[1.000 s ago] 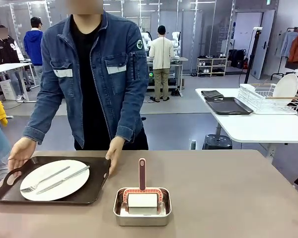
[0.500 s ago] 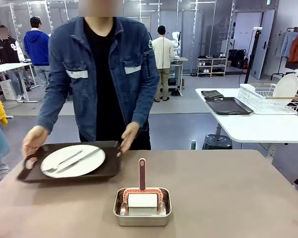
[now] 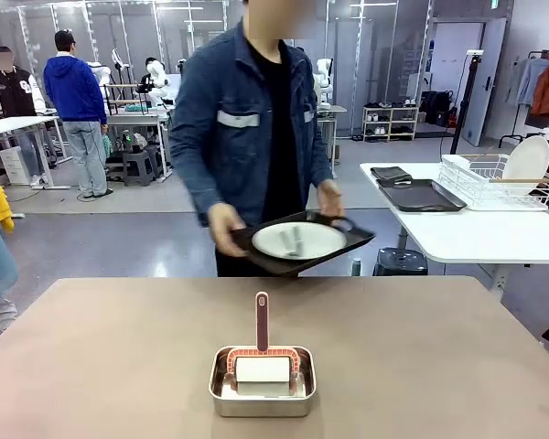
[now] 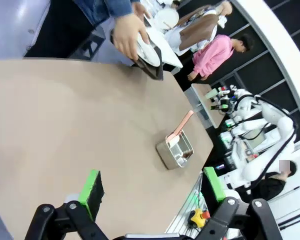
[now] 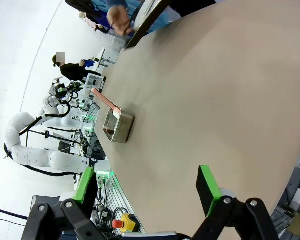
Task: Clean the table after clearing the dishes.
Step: When the right (or left) Handle tray is removed, use the right hand (or left hand) to clean the right (or left) side of the table with the Lint Roller.
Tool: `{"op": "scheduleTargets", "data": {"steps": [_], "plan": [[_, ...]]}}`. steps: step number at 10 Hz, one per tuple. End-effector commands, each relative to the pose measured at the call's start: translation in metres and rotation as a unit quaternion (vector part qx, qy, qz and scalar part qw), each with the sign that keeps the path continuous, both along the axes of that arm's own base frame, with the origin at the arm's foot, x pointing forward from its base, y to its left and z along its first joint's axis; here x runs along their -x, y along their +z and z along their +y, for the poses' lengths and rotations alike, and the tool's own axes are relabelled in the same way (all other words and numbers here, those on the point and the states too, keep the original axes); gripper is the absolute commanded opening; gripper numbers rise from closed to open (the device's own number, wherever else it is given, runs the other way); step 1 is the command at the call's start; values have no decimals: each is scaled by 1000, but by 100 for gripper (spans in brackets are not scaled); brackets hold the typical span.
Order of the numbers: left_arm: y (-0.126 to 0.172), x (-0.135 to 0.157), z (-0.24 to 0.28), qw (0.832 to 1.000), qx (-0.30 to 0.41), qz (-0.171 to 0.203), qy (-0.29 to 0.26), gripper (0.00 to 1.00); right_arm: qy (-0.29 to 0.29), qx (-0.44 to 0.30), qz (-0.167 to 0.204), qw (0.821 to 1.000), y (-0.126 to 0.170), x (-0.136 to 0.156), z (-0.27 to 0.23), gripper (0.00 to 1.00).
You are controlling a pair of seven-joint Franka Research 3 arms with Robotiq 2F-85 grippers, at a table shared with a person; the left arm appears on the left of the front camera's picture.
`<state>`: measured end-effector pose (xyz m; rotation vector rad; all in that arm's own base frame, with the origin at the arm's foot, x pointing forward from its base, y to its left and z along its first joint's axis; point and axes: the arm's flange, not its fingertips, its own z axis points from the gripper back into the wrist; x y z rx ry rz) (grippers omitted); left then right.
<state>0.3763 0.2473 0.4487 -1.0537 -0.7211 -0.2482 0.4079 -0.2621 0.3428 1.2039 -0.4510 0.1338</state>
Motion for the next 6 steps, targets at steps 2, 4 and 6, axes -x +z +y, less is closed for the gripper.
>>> {"op": "scheduleTargets", "data": {"steps": [2,4,6], "plan": [[93,-27,-81,991,-120,-56,-36,100,-3,-7,-5,1000,2,1,2,100],[116,-45,-153,975,-189,-63,-101,100,-3,-7,-5,1000,2,1,2,100],[129,-44,-229,953,-228,-125,-156,100,-3,-7,-5,1000,2,1,2,100]]}}
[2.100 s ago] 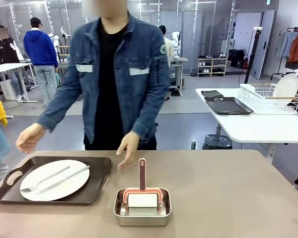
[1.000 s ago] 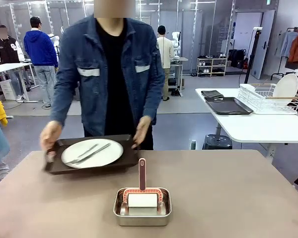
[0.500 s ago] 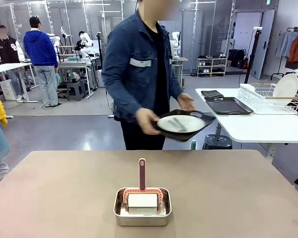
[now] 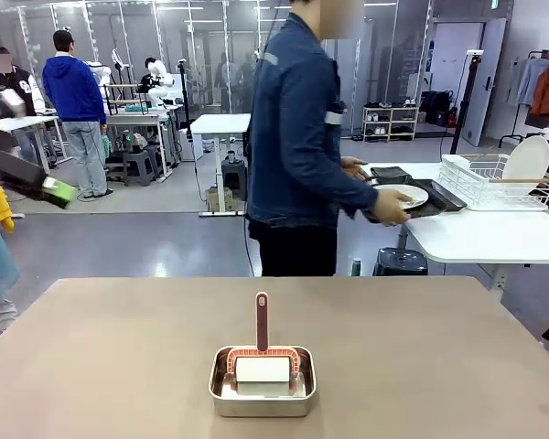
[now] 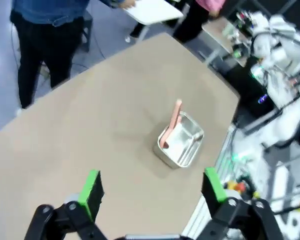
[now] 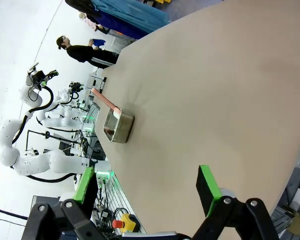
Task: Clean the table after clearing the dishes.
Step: When the right (or left) Handle tray is removed, use the right hand (or left hand) to clean the right (or left) side of the table with the Lint Roller.
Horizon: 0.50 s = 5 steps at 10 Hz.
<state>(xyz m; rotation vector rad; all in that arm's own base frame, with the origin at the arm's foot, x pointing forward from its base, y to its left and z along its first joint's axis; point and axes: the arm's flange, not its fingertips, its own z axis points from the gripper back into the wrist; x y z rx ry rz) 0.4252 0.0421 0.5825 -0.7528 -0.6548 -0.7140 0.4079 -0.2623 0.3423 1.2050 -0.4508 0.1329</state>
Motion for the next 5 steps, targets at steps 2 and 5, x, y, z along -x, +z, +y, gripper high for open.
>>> {"op": "scheduleTargets", "data": {"steps": [2,5], "plan": [[3,8,-99,990,-70,-77,-94,100,-3,-7,-5,1000,3,1,2,100],[-6,3,-199,969,-126,-124,-171,100,-3,-7,-5,1000,3,1,2,100]]}}
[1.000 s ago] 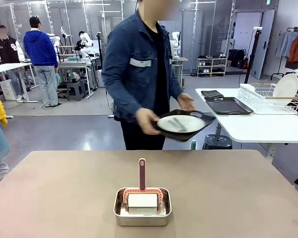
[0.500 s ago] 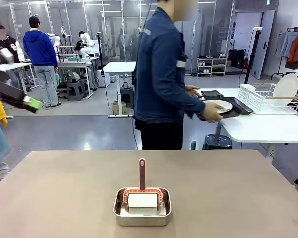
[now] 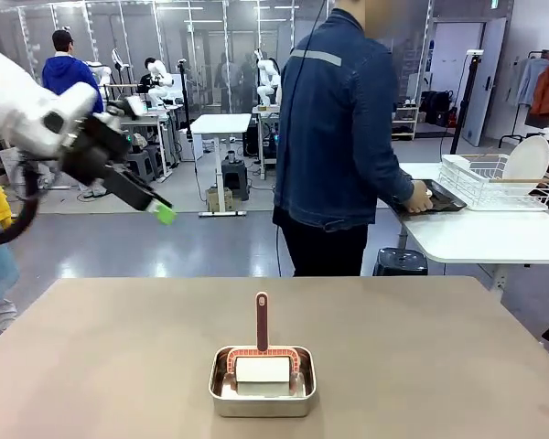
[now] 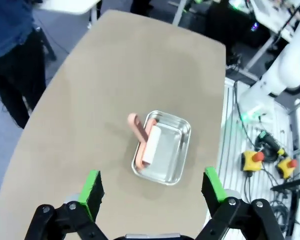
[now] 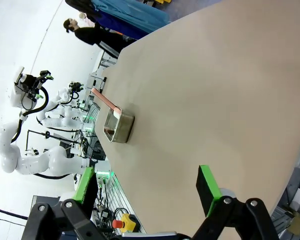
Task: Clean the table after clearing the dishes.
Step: When the right (or left) Handle tray is removed, use the right hand (or left hand) to clean the right (or left) side of the table with the Lint Roller.
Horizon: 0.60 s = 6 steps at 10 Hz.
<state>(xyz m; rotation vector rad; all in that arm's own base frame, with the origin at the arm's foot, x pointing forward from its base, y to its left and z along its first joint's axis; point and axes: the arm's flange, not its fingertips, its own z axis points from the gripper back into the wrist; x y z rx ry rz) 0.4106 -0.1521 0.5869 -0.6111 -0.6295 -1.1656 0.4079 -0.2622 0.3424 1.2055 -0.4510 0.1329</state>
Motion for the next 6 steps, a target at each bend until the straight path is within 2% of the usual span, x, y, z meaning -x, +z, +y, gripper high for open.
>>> {"op": "scheduleTargets", "data": {"steps": [1,6], "plan": [[-16,-19,-31,999,-30,-30,-14,100,-3,-6,-5,1000,3,1,2,100],[-60,-45,-143,981,-137,-95,-104,100,-3,-6,-5,1000,3,1,2,100]]}}
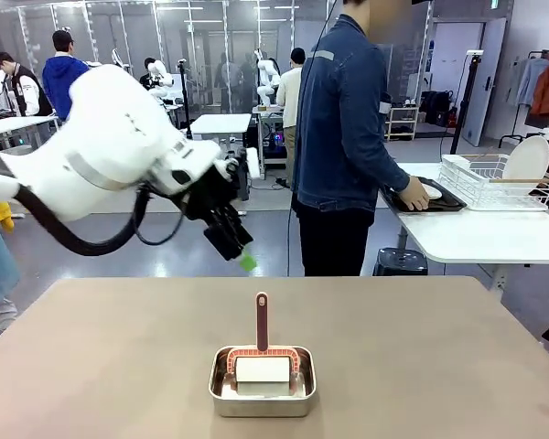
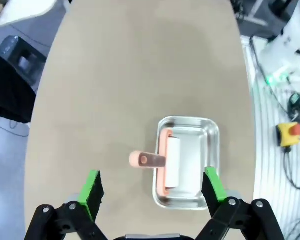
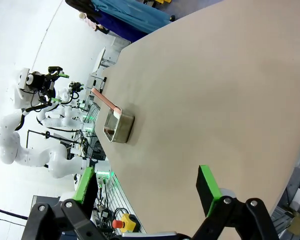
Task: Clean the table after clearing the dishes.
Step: When the right (or left) Handle tray is removed, use the right hand (or left hand) to clean the right (or left) side of the table with the Lint Roller.
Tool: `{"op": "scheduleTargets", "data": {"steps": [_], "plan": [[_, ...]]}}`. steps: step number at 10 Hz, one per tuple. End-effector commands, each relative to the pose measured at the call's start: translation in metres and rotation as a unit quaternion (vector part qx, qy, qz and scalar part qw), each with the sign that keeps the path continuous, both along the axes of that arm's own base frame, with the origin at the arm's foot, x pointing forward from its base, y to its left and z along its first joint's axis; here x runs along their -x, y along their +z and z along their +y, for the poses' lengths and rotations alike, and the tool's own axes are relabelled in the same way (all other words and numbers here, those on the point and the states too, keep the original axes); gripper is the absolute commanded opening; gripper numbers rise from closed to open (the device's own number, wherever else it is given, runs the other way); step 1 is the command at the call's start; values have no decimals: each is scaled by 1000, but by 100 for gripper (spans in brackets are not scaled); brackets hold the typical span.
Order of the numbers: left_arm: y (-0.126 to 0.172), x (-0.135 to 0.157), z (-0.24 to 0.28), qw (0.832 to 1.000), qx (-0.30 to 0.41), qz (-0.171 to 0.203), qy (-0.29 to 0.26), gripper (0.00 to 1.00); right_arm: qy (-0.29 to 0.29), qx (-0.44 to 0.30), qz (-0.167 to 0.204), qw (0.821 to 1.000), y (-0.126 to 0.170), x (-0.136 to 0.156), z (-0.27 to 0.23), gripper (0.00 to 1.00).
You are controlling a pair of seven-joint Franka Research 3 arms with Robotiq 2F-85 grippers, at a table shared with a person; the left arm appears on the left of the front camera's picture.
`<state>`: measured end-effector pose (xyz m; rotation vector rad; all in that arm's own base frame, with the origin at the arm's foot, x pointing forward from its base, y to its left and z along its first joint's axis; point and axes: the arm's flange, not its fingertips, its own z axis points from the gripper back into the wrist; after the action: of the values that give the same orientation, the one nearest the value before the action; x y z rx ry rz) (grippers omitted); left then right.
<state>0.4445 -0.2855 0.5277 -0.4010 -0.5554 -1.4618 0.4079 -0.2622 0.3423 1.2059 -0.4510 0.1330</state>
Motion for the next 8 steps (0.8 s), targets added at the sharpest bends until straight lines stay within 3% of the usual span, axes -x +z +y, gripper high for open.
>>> {"op": "scheduleTargets", "data": {"steps": [1,4,5,6,8], "plan": [[-9,-15,-24,998,-43,-37,-18,100,-3,-6,-5,1000,3,1,2,100],[-31,-25,-46,996,-77,-19,-45,100,-3,-6,-5,1000,3,1,2,100],[-22,-22,-46,998,-48,1,-51,100,-3,-6,-5,1000,3,1,2,100],[-38,-20,-40,996,-68,-21,-51,100,-3,-6,-5,1000,3,1,2,100],[-38,-20,-40,996,-68,-21,-51,100,-3,-6,-5,1000,3,1,2,100]]}}
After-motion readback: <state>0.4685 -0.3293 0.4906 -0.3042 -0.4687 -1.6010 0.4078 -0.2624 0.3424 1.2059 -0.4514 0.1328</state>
